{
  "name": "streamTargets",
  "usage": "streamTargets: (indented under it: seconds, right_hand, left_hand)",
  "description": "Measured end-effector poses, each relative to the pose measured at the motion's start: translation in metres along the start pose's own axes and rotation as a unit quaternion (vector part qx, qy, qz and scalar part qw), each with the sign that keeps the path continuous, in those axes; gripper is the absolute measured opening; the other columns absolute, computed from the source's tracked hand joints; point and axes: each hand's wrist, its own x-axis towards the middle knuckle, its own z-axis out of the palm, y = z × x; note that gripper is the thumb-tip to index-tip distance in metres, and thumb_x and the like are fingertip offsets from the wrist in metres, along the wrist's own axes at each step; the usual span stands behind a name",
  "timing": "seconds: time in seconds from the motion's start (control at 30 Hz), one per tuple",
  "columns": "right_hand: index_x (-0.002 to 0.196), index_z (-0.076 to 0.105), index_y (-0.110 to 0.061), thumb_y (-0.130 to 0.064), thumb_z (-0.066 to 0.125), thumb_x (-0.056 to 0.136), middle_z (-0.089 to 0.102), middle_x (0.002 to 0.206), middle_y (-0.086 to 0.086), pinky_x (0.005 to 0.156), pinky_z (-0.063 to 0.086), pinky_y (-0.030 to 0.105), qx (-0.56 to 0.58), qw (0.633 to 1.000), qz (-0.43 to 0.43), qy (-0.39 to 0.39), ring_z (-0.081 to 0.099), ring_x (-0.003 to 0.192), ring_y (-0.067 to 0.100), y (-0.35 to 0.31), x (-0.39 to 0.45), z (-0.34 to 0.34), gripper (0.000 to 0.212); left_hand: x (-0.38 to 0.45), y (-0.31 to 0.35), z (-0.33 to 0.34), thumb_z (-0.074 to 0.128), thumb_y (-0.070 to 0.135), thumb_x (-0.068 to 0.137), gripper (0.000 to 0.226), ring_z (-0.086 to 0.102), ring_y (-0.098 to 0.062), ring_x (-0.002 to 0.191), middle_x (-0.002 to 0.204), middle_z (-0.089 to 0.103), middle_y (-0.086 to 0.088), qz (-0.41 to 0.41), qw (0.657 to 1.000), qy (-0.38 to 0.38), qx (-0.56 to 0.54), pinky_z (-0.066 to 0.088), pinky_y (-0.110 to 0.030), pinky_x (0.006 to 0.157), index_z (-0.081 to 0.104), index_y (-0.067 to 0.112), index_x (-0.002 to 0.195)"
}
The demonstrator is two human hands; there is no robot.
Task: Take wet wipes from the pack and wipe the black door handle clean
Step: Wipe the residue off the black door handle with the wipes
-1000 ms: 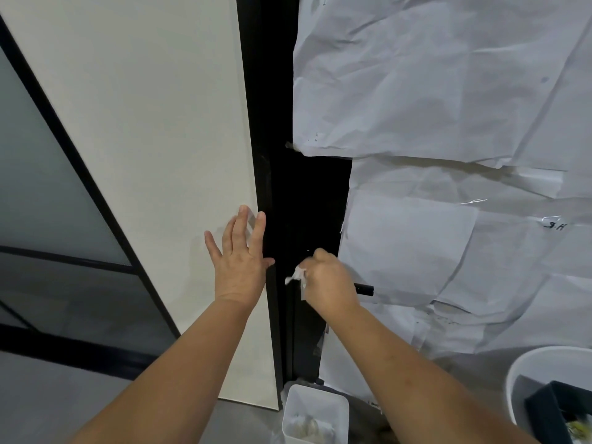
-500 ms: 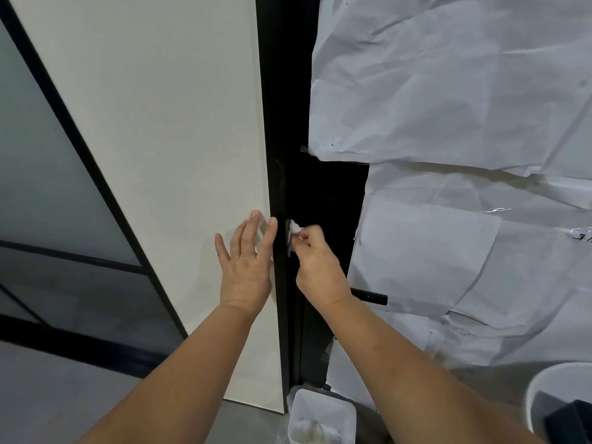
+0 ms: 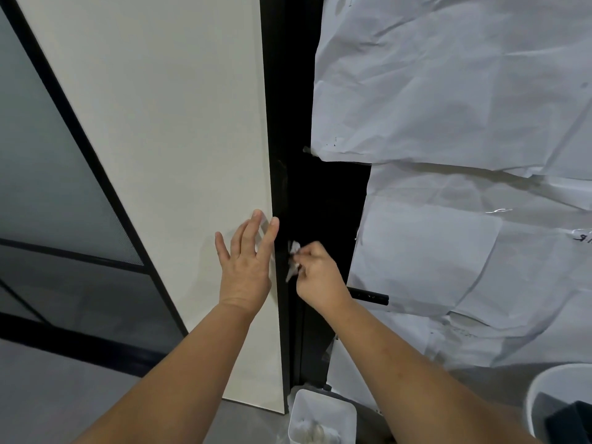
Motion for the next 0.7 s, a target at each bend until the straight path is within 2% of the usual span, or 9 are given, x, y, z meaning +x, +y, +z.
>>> streamTargets:
  seconds: [0.07, 0.13, 0.2, 0.27, 0.33, 0.43, 0.53, 0.63, 0.7]
  right_hand:
    - [0.114, 0.061, -0.010, 0.002, 0.057, 0.085, 0.050, 0.105, -0.005, 0.080, 0.053, 0.026, -0.067, 0.998, -0.009, -0.018, 0.057, 0.094, 0.016, 0.010, -0.010, 0.002, 0.032]
    - [0.118, 0.063, -0.008, 0.002, 0.058, 0.084, 0.050, 0.110, -0.003, 0.083, 0.054, 0.029, -0.087, 0.994, -0.062, 0.018, 0.057, 0.095, 0.017, 0.010, -0.019, -0.001, 0.036]
    - [0.122, 0.061, -0.004, 0.003, 0.055, 0.084, 0.053, 0.114, 0.002, 0.087, 0.054, 0.027, -0.084, 0.987, -0.134, 0.035, 0.058, 0.097, 0.018, -0.001, -0.026, -0.004, 0.039]
    - [0.128, 0.057, -0.002, 0.004, 0.053, 0.084, 0.052, 0.120, 0.004, 0.093, 0.050, 0.025, -0.112, 0.975, -0.191, 0.018, 0.056, 0.105, 0.018, -0.009, -0.025, -0.004, 0.044]
    - [0.130, 0.053, -0.005, 0.004, 0.056, 0.084, 0.047, 0.125, 0.002, 0.092, 0.050, 0.024, -0.156, 0.969, -0.189, -0.010, 0.051, 0.110, 0.018, -0.009, -0.018, -0.002, 0.048]
    - [0.120, 0.058, -0.005, 0.003, 0.058, 0.082, 0.046, 0.120, 0.000, 0.081, 0.054, 0.028, -0.211, 0.962, -0.159, -0.073, 0.049, 0.104, 0.017, 0.000, -0.019, 0.004, 0.039]
    - [0.113, 0.062, -0.003, 0.003, 0.055, 0.081, 0.045, 0.116, 0.001, 0.082, 0.054, 0.034, -0.254, 0.952, -0.130, -0.108, 0.049, 0.102, 0.019, 0.006, -0.027, 0.008, 0.033]
    - [0.108, 0.063, -0.002, 0.001, 0.053, 0.080, 0.048, 0.111, 0.004, 0.085, 0.052, 0.034, -0.259, 0.956, -0.119, -0.075, 0.051, 0.099, 0.021, 0.004, -0.020, 0.003, 0.030]
    - [0.114, 0.061, -0.002, -0.001, 0.053, 0.081, 0.047, 0.115, 0.005, 0.090, 0.050, 0.033, -0.282, 0.948, -0.125, -0.076, 0.051, 0.100, 0.021, 0.004, -0.014, -0.001, 0.034]
  left_hand:
    - [0.000, -0.002, -0.001, 0.060, -0.023, 0.056, 0.130, 0.022, -0.026, 0.143, 0.159, 0.011, -0.007, 0.003, 1.000, 0.004, 0.004, 0.016, -0.068, 0.113, -0.004, 0.033, 0.155]
    - [0.001, -0.003, -0.002, 0.059, -0.024, 0.056, 0.129, 0.023, -0.026, 0.142, 0.159, 0.012, -0.006, 0.005, 1.000, 0.008, 0.005, 0.016, -0.068, 0.113, -0.001, 0.032, 0.155]
    - [0.000, -0.002, -0.001, 0.060, -0.024, 0.058, 0.129, 0.022, -0.026, 0.143, 0.160, 0.011, -0.006, 0.005, 1.000, 0.009, -0.001, 0.015, -0.068, 0.113, -0.003, 0.033, 0.155]
    - [0.000, -0.001, -0.001, 0.061, -0.022, 0.061, 0.128, 0.021, -0.026, 0.143, 0.160, 0.011, -0.006, 0.002, 1.000, 0.011, -0.008, 0.014, -0.068, 0.113, -0.005, 0.034, 0.155]
    - [0.000, 0.000, -0.001, 0.063, -0.021, 0.063, 0.128, 0.022, -0.026, 0.144, 0.160, 0.010, -0.006, 0.000, 1.000, 0.011, -0.011, 0.013, -0.067, 0.114, -0.006, 0.035, 0.155]
    - [-0.001, 0.000, -0.003, 0.063, -0.021, 0.061, 0.129, 0.022, -0.025, 0.143, 0.160, 0.009, -0.005, -0.002, 1.000, 0.003, -0.009, 0.013, -0.067, 0.114, -0.007, 0.035, 0.154]
    - [0.001, 0.001, -0.006, 0.060, -0.017, 0.065, 0.121, 0.022, -0.026, 0.144, 0.160, 0.012, -0.006, -0.008, 1.000, 0.002, -0.017, 0.012, -0.068, 0.114, -0.003, 0.034, 0.155]
    - [0.002, 0.005, -0.008, 0.069, 0.011, 0.085, 0.090, 0.025, -0.027, 0.143, 0.159, 0.019, -0.009, -0.010, 0.999, 0.017, -0.029, 0.015, -0.069, 0.113, 0.013, 0.028, 0.154]
    - [0.003, 0.005, -0.005, 0.074, 0.030, 0.083, 0.088, 0.026, -0.029, 0.142, 0.158, 0.021, -0.010, -0.013, 0.999, 0.022, -0.030, 0.017, -0.069, 0.112, 0.019, 0.025, 0.152]
